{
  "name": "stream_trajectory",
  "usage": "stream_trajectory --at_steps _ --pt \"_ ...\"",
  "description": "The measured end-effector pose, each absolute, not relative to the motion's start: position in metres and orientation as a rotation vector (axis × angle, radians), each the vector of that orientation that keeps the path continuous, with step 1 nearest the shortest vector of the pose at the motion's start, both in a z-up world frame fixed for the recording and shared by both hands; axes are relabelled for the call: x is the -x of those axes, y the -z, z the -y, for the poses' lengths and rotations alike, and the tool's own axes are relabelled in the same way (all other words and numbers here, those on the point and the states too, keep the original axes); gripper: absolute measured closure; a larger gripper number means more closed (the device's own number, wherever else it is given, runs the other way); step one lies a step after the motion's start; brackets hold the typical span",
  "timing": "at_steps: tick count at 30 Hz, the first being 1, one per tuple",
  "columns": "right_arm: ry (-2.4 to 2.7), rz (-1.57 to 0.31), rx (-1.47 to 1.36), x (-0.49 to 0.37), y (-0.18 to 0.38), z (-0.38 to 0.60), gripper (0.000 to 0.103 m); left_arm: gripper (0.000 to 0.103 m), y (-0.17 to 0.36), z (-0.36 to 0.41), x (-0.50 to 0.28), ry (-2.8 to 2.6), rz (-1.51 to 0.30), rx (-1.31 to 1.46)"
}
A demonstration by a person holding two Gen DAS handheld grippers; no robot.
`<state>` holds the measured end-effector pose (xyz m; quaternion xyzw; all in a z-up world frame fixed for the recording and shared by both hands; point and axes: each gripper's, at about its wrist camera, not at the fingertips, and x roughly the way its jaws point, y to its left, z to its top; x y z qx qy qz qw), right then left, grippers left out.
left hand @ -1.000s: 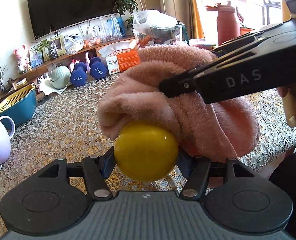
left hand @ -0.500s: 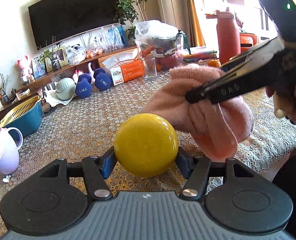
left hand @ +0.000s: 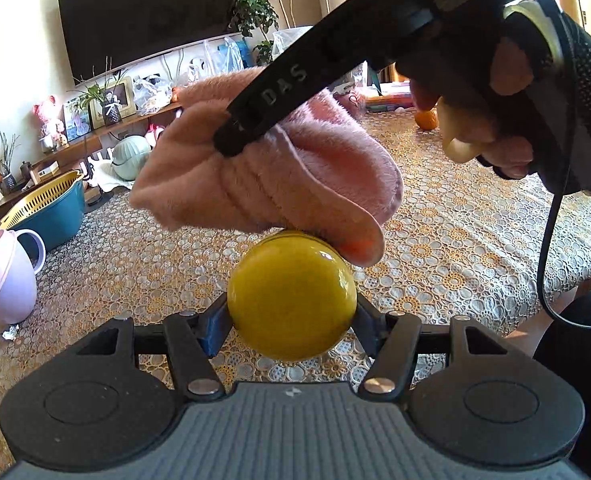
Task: Clean container
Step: 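Tilt the bottle cap toward the right tool while the right tool wipes the cap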
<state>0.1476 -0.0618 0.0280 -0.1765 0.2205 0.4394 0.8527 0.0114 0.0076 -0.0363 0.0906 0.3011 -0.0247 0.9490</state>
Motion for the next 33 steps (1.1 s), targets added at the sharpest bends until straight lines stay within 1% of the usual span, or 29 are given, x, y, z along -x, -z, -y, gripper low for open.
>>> stream_trajectory --at_steps 5,13,17,21,24,28,33 --pt "-0.955 -0.489 0.434 -0.14 -0.013 0.054 0.059 0.041 0.037 -0.011 -0.01 0.059 -0.613 -0.176" --pt "-0.911 -0.497 0.479 -0.124 -0.006 0.089 0.06 0.041 0.036 -0.012 -0.011 0.054 -0.629 -0.151" --pt "-0.876 -0.535 0.459 -0.118 0.005 0.108 0.061 0.041 0.037 -0.012 -0.011 0.049 -0.643 -0.147" --pt "-0.819 -0.584 0.501 -0.118 0.018 0.124 0.062 0.041 0.036 -0.011 -0.009 0.046 -0.646 -0.142" --pt "-0.777 -0.569 0.475 -0.117 0.01 0.139 0.062 0.041 0.034 -0.013 -0.009 0.045 -0.644 -0.139" --pt "-0.75 -0.506 0.383 -0.11 -0.016 0.156 0.062 0.041 0.031 -0.013 -0.01 0.042 -0.642 -0.131" --pt "-0.843 -0.486 0.261 -0.095 -0.034 0.156 0.061 0.041 0.029 -0.013 -0.011 0.042 -0.636 -0.127"
